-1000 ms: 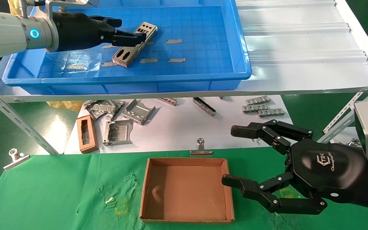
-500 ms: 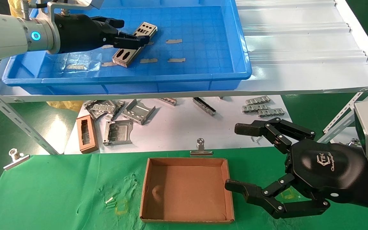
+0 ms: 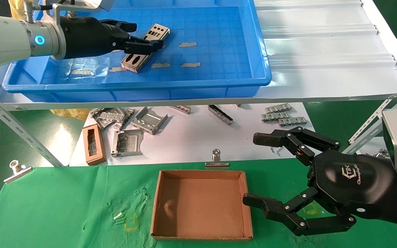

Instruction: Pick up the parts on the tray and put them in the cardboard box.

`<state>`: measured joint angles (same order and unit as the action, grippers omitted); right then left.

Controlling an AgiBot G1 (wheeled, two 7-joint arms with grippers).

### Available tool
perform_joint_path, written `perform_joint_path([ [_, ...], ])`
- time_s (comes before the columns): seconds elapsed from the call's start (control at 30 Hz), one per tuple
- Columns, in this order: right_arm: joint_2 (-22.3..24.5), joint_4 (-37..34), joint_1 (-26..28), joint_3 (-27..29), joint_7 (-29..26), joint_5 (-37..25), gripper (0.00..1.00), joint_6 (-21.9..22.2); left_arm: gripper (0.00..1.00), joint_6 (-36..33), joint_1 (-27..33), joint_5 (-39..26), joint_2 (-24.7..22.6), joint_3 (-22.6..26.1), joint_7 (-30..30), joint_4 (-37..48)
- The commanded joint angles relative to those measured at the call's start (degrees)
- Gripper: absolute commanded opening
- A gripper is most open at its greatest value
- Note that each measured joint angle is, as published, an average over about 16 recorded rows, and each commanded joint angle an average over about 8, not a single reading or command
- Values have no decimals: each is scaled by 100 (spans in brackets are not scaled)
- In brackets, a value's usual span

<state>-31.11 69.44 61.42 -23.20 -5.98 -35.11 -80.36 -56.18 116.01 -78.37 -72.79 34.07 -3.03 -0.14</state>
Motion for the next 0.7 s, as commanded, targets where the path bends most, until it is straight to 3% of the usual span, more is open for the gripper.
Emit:
perform_joint_path([
  [0.03,0,0,0,0,0,0,100,0,0,4,1,-4,-4,3,-4,7],
  [0.7,0,0,0,0,0,0,100,0,0,0,-20,11,-9,-8,59,-15],
])
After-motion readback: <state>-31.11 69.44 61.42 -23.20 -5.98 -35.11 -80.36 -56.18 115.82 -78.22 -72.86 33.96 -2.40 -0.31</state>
